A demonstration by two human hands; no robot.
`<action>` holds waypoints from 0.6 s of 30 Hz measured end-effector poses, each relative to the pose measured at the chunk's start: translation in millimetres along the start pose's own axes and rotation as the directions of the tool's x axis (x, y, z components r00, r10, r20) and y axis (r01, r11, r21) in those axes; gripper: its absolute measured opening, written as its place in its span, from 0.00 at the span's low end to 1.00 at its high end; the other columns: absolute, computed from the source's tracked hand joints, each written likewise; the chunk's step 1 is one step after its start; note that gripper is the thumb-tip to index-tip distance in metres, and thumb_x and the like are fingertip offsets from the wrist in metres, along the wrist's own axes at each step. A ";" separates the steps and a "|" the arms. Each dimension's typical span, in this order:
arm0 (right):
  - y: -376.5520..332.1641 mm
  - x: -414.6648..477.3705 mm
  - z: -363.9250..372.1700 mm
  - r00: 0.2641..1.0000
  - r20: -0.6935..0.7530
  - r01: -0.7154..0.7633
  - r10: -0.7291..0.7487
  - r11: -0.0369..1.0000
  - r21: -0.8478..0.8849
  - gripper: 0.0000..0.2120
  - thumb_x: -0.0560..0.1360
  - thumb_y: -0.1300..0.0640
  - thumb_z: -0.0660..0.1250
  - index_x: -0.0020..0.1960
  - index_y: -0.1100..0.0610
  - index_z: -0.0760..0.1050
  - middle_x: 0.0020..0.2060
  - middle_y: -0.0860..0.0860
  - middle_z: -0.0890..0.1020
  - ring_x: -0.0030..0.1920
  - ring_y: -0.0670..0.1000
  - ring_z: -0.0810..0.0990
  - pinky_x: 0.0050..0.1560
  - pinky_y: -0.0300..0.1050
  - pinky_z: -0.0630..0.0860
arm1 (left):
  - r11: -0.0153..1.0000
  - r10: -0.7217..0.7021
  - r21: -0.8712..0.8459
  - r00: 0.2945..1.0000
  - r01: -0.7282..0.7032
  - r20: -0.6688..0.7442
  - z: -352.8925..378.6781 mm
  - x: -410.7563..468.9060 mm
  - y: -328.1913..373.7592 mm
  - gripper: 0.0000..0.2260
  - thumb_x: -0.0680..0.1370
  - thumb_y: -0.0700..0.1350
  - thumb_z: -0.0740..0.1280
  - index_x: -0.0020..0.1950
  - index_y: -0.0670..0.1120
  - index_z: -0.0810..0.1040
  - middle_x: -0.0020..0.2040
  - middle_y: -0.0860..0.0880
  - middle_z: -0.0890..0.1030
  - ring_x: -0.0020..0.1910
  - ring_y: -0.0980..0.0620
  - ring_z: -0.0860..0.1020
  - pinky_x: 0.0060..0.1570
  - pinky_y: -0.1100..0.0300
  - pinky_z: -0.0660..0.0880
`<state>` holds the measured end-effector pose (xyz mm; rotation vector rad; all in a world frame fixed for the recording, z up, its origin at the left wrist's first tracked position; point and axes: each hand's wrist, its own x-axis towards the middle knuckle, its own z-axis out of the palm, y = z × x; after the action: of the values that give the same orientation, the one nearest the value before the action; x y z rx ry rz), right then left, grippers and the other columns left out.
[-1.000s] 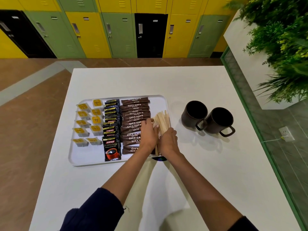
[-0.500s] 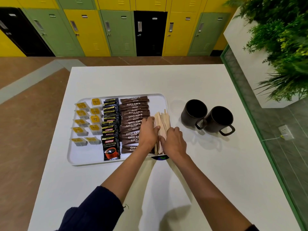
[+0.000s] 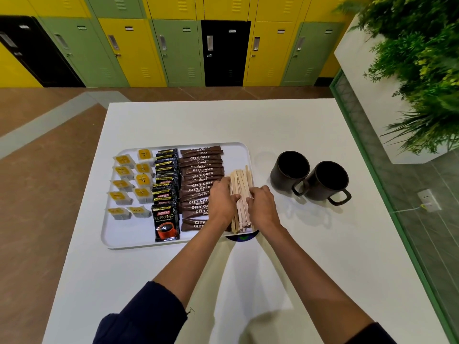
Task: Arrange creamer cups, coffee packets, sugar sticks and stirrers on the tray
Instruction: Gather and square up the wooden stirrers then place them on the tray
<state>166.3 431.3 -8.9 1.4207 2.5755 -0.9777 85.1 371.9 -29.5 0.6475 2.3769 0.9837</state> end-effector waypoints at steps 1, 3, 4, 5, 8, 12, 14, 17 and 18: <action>0.3 1.7 -0.6 1.000 0.005 0.009 -0.009 1.000 -0.009 0.16 0.80 0.63 0.58 0.67 0.61 0.71 0.59 0.59 0.71 0.60 0.57 0.74 0.58 0.48 0.73 | 1.000 -0.003 -0.003 1.000 0.003 -0.004 0.6 0.9 -0.3 0.23 0.72 0.37 0.71 0.66 0.42 0.71 0.58 0.41 0.76 0.55 0.43 0.77 0.55 0.46 0.77; 0.3 4.7 -1.8 1.000 0.016 0.021 -0.020 0.999 -0.028 0.16 0.80 0.64 0.57 0.67 0.62 0.70 0.60 0.59 0.71 0.61 0.58 0.73 0.59 0.48 0.73 | 1.000 -0.007 -0.005 1.000 0.006 -0.013 1.4 2.5 -0.1 0.23 0.72 0.37 0.71 0.66 0.42 0.71 0.58 0.41 0.76 0.55 0.43 0.77 0.55 0.46 0.76; -0.2 6.0 -2.3 1.000 0.019 0.023 -0.022 0.999 -0.036 0.16 0.80 0.64 0.57 0.67 0.62 0.70 0.60 0.59 0.71 0.61 0.58 0.74 0.59 0.48 0.73 | 1.000 -0.006 -0.004 1.000 0.006 -0.017 1.3 2.9 0.5 0.23 0.72 0.38 0.71 0.67 0.42 0.71 0.58 0.41 0.77 0.55 0.43 0.77 0.55 0.46 0.76; -1.0 7.5 -2.6 1.000 0.020 0.023 -0.022 0.999 -0.040 0.16 0.80 0.64 0.57 0.67 0.62 0.70 0.60 0.59 0.71 0.60 0.58 0.74 0.58 0.49 0.74 | 1.000 -0.003 -0.005 1.000 0.003 -0.023 1.4 3.8 1.0 0.23 0.73 0.38 0.71 0.67 0.42 0.71 0.58 0.41 0.77 0.55 0.43 0.78 0.55 0.46 0.76; -2.6 10.9 -2.9 1.000 0.020 0.019 -0.019 0.999 -0.035 0.16 0.80 0.64 0.57 0.66 0.62 0.71 0.60 0.59 0.71 0.58 0.58 0.75 0.57 0.50 0.76 | 1.000 0.001 -0.007 1.000 -0.001 -0.031 0.9 5.5 2.5 0.22 0.73 0.38 0.71 0.66 0.41 0.71 0.56 0.41 0.77 0.53 0.43 0.78 0.53 0.46 0.77; 1.1 10.7 -2.9 1.000 0.005 0.014 -0.014 1.000 -0.013 0.16 0.79 0.63 0.58 0.67 0.61 0.70 0.60 0.58 0.72 0.59 0.58 0.75 0.58 0.49 0.75 | 0.999 0.019 -0.032 0.999 -0.021 -0.048 0.6 3.0 1.5 0.21 0.73 0.40 0.71 0.65 0.41 0.72 0.55 0.42 0.79 0.52 0.44 0.78 0.53 0.46 0.77; 4.1 8.7 -2.3 1.000 -0.010 0.006 -0.005 1.000 0.007 0.16 0.79 0.62 0.59 0.67 0.61 0.70 0.60 0.58 0.72 0.59 0.57 0.75 0.59 0.49 0.75 | 0.999 0.021 -0.044 0.998 -0.024 -0.052 1.1 -0.6 -0.5 0.20 0.74 0.41 0.70 0.64 0.41 0.72 0.55 0.42 0.79 0.52 0.45 0.78 0.53 0.46 0.77; 7.2 4.9 0.6 1.000 -0.018 -0.009 0.009 1.000 0.026 0.16 0.79 0.62 0.60 0.67 0.61 0.70 0.59 0.58 0.73 0.59 0.57 0.76 0.59 0.49 0.76 | 0.999 0.021 -0.048 0.999 -0.023 -0.049 3.3 -6.6 -4.5 0.21 0.74 0.40 0.70 0.66 0.41 0.72 0.55 0.42 0.79 0.51 0.45 0.79 0.53 0.48 0.78; 8.4 3.3 2.0 1.000 -0.020 -0.006 0.007 1.000 0.028 0.16 0.79 0.62 0.60 0.67 0.60 0.71 0.59 0.58 0.73 0.59 0.57 0.76 0.59 0.49 0.76 | 0.999 0.021 -0.041 0.999 -0.023 -0.048 4.0 -8.4 -5.8 0.21 0.74 0.40 0.70 0.66 0.41 0.72 0.54 0.42 0.79 0.51 0.45 0.79 0.53 0.48 0.78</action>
<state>170.4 435.9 -15.8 1.4519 2.5794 -1.0076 92.5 365.4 -34.2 0.6423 2.3885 1.0661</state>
